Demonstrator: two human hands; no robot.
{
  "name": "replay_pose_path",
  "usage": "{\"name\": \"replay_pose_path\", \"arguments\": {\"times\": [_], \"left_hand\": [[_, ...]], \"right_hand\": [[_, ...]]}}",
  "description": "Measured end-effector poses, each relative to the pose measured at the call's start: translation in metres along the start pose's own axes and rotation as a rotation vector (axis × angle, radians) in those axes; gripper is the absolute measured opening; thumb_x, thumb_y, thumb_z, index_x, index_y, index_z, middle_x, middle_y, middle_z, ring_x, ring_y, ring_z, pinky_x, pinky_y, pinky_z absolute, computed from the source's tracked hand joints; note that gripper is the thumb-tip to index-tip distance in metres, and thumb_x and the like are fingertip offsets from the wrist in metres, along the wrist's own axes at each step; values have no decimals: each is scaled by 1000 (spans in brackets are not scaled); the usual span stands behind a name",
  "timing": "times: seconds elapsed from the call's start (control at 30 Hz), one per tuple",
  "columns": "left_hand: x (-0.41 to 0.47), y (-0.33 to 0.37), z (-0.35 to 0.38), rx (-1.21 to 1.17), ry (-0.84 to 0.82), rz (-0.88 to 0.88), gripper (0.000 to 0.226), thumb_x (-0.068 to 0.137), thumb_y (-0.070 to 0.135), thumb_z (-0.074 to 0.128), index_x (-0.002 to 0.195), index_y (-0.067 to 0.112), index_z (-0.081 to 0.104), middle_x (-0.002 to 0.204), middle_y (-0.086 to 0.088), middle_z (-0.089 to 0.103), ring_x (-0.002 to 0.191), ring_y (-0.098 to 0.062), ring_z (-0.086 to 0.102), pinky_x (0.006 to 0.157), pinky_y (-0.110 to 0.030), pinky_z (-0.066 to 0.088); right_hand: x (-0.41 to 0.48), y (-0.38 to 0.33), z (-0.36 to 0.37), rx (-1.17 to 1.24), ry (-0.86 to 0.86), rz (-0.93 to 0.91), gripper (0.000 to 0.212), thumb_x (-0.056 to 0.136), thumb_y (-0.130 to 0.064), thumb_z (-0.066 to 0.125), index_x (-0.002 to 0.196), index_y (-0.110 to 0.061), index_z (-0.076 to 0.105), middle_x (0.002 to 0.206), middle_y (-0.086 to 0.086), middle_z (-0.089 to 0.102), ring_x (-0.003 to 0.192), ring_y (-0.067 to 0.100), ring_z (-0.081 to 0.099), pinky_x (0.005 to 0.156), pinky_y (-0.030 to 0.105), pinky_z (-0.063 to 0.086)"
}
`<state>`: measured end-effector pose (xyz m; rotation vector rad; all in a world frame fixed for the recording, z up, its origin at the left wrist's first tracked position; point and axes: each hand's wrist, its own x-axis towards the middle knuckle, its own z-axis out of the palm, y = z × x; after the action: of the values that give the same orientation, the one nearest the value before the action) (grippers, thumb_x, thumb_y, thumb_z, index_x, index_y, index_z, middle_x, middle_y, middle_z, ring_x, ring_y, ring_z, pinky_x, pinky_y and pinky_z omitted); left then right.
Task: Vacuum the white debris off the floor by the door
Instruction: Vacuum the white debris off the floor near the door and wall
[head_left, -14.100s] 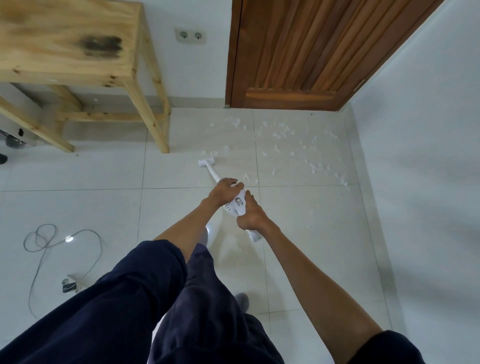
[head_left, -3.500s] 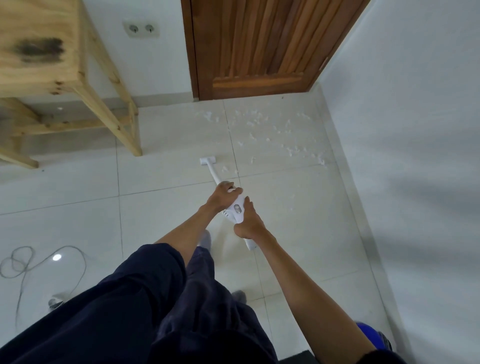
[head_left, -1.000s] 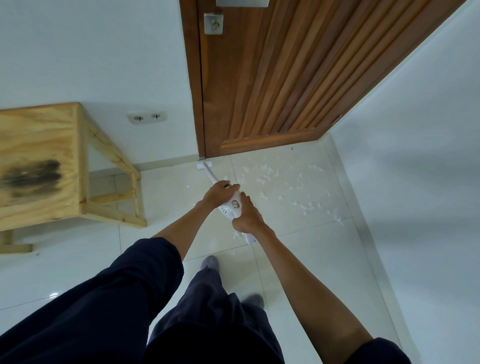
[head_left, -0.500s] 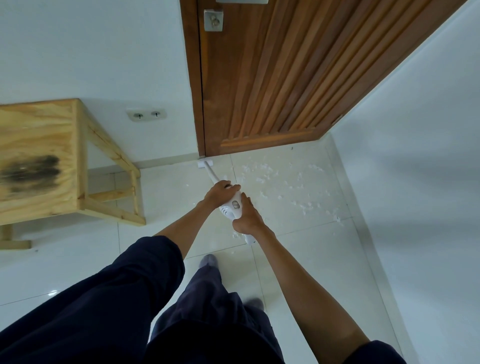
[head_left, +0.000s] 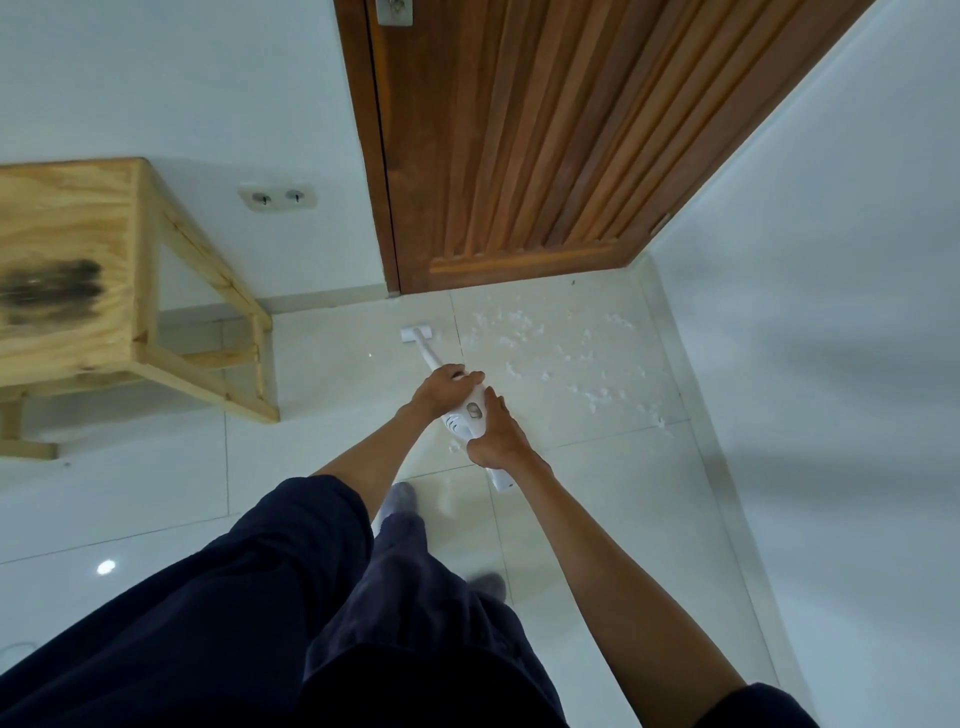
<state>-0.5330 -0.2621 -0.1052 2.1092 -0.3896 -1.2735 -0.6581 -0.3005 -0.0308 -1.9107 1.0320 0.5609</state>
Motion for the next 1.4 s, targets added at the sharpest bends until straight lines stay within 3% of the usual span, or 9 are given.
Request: {"name": "replay_pose_path", "arguments": {"times": [0.1,0.17,0.3,0.6,0.77,0.93,1.13,1.27,1.4], "left_hand": [[-10,-2,24,-5,0,-6,26,96,43,55,106,20,57,107,-1,52,97,-22,50,86,-30,37],[-16,-4,37,-18,1,-9,28,95,44,57,101,16,59,104,-3,56,95,-23,54,84,-30,40],[-24,-6,58,-26,11,-16,32,94,45,57,105,15,61,105,-3,57,97,-24,54,84,-31,41],[-15,-3,49,-47,39,-21,43,96,48,55,127,18,61,127,-9,60,102,-25,55,88,-31,42],[9,12,20,0,34,-23,47,97,47,54,131,15,60,137,-13,57,103,-24,51,90,-31,39],[32,27,-8,3,19,-35,49,96,49,56,133,18,59,140,-12,56,121,-31,55,98,-36,43],[55,41,-35,10,2,-10,44,96,44,57,129,16,63,132,-11,61,118,-30,58,102,-39,46],[65,48,-48,22,-16,21,29,98,37,55,116,16,64,116,-3,57,107,-24,53,93,-32,40],[67,54,-57,19,-9,45,10,99,29,53,99,19,56,107,-2,53,98,-22,49,88,-31,38]], "right_hand": [[-12,23,0,0,0,4,80,82,-4,58,149,-21,18,147,6,33,126,29,47,85,32,41],[-18,37,0,-26,-2,1,81,81,-6,60,149,-19,19,150,9,31,130,30,44,92,36,44],[-25,58,-3,-89,-8,-17,83,82,-9,63,150,-17,16,153,11,29,134,30,42,101,37,41],[-12,49,-5,-90,0,-62,79,82,-9,62,148,-16,20,148,10,34,126,30,48,93,35,44],[8,19,-15,-55,14,-32,83,84,-8,61,151,-18,14,155,7,25,130,32,46,94,35,42],[34,-8,-24,-16,36,-17,82,82,-5,58,151,-19,15,148,6,32,123,31,50,87,34,43],[56,-33,-33,5,18,-2,85,86,-9,56,154,-19,6,158,3,19,130,32,45,93,34,41],[68,-44,-36,47,32,-4,79,87,-10,57,152,-18,14,143,5,38,121,30,50,85,32,42],[74,-49,-39,90,11,5,79,84,-7,57,150,-20,16,135,4,43,115,30,51,80,32,41]]}}
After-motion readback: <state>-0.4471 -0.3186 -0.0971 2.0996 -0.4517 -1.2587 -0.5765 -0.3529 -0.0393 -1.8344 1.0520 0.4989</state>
